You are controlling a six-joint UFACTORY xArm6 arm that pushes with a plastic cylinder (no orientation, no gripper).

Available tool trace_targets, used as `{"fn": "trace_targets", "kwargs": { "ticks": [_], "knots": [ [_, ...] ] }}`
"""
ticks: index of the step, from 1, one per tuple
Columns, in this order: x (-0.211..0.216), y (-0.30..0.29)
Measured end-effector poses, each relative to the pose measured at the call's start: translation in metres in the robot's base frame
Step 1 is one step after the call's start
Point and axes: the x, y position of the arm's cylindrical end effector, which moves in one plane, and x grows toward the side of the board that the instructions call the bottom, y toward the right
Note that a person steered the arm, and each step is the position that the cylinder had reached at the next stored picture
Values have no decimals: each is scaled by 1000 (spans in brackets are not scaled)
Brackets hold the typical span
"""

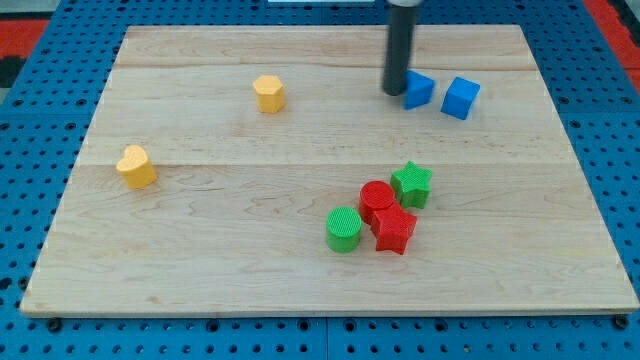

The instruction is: Push yellow blocks into blue blocks

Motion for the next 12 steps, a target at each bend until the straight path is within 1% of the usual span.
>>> {"fn": "trace_targets", "kwargs": {
  "ticks": [1,2,3,4,5,6,7,8,9,10,11,12],
  "knots": [
    [4,-21],
    [36,-118],
    [80,-216],
    [25,-260],
    [-9,-206],
    [18,-115],
    [49,-103],
    [58,-161],
    [92,-116],
    [104,-61],
    [94,-48],
    [81,-65]
  ]
}}
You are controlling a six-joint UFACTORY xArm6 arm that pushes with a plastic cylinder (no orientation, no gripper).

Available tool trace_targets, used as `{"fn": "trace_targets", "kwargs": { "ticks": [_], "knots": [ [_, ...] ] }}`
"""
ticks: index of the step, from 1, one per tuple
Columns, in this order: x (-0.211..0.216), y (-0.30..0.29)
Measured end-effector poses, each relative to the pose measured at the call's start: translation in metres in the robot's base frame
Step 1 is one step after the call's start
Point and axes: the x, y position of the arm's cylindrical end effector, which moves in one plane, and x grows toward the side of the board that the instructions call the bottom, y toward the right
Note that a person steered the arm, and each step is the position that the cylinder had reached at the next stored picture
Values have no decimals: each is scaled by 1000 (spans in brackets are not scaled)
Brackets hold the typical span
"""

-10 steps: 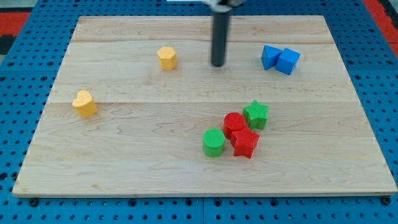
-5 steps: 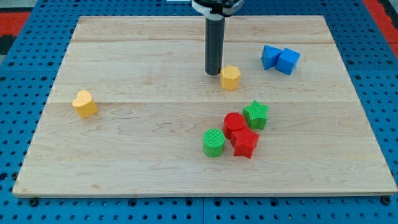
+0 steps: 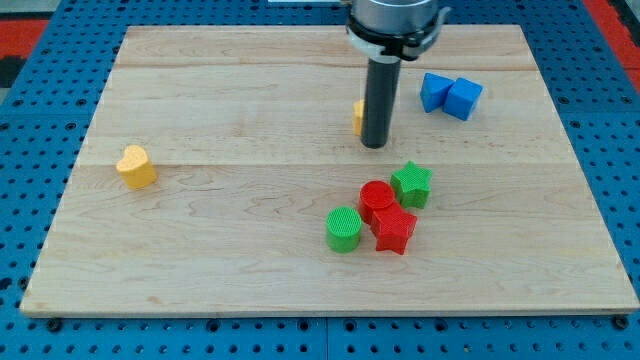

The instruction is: Push yellow blocks into blue blocks

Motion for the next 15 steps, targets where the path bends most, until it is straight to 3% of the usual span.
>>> {"fn": "trace_targets", "kwargs": {
  "ticks": [2,4,5,7,8,9,10,11,12,13,14,15],
  "knots": [
    [-24,-47],
    [-25,73],
    [-21,40],
    [-13,-190],
    [-16,-280],
    [31,-322],
    [79,-291],
    [62,-225],
    [25,-205],
    [-12,-212],
    [42,-209],
    [18,-279]
  ]
}}
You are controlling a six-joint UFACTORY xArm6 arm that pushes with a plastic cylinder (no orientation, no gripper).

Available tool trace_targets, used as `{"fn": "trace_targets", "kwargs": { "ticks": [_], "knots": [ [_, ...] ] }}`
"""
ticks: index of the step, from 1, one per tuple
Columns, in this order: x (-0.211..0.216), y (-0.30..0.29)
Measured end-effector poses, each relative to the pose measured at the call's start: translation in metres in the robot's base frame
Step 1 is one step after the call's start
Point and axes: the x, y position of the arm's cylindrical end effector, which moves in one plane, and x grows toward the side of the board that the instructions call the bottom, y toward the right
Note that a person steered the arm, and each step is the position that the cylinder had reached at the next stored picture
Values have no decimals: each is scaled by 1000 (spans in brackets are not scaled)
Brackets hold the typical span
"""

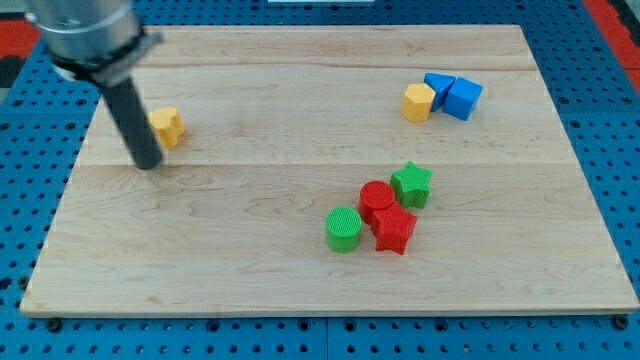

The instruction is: Push yellow blocks into blue blocks

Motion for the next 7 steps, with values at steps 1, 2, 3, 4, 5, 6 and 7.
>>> {"fn": "trace_targets", "kwargs": {
  "ticks": [1,2,3,4,5,6,7],
  "knots": [
    [-32,7],
    [-9,138],
    [-12,176],
    [-12,93],
    [-31,61],
    [-41,168],
    [-47,255]
  ]
}}
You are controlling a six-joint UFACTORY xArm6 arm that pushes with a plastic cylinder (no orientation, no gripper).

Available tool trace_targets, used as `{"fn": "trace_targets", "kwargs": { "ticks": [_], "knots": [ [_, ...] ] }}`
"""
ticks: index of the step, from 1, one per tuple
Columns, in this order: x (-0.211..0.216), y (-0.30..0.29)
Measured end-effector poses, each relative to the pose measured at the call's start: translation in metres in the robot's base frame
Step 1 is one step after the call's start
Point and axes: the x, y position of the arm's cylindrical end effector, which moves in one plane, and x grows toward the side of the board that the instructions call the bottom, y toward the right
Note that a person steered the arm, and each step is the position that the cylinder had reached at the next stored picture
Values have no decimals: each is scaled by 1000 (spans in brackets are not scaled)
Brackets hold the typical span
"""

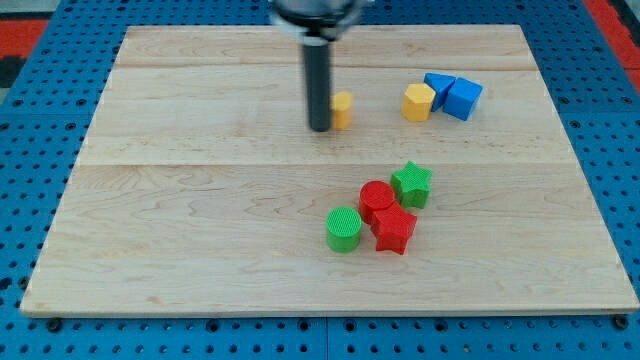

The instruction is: Push yellow blocks into blue blocks

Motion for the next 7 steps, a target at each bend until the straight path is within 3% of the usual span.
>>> {"fn": "trace_targets", "kwargs": {
  "ticks": [1,2,3,4,7],
  "knots": [
    [-17,19],
    [-19,-53],
    [-35,-58],
    [-47,9],
    [-49,40]
  ]
}}
